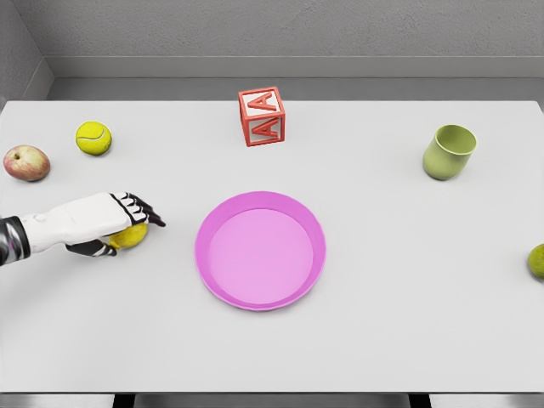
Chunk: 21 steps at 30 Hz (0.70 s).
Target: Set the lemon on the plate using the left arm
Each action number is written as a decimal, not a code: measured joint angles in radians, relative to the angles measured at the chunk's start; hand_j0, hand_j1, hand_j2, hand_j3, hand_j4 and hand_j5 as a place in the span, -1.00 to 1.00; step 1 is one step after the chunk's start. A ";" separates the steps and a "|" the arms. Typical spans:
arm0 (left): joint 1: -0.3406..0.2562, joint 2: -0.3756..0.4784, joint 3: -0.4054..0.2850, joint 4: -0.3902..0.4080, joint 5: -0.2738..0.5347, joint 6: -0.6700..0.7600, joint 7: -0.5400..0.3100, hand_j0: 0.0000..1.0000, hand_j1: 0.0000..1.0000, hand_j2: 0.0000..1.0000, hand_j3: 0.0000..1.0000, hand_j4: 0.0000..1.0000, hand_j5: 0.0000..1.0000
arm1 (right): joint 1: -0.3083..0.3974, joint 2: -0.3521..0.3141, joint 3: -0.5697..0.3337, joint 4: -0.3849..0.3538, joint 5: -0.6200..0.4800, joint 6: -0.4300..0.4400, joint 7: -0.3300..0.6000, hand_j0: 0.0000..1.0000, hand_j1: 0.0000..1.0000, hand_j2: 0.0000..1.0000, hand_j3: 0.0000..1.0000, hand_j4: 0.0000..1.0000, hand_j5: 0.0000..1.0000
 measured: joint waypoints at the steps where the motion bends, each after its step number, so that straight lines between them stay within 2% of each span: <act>1: 0.000 -0.001 0.000 0.000 -0.002 0.000 0.000 0.57 0.57 0.57 0.57 0.57 0.57 | 0.000 0.000 0.000 0.000 0.000 0.000 0.000 1.00 1.00 1.00 1.00 1.00 1.00; 10: -0.002 -0.003 0.000 -0.001 -0.012 0.000 0.000 0.41 0.41 0.41 0.41 0.41 0.41 | 0.000 0.000 0.000 0.000 0.000 0.000 0.000 1.00 1.00 1.00 1.00 1.00 1.00; 21: -0.015 -0.003 0.016 -0.004 0.005 0.000 0.005 0.39 0.39 0.39 0.39 0.39 0.39 | 0.000 0.000 0.000 0.000 0.000 0.000 0.000 1.00 1.00 1.00 1.00 1.00 1.00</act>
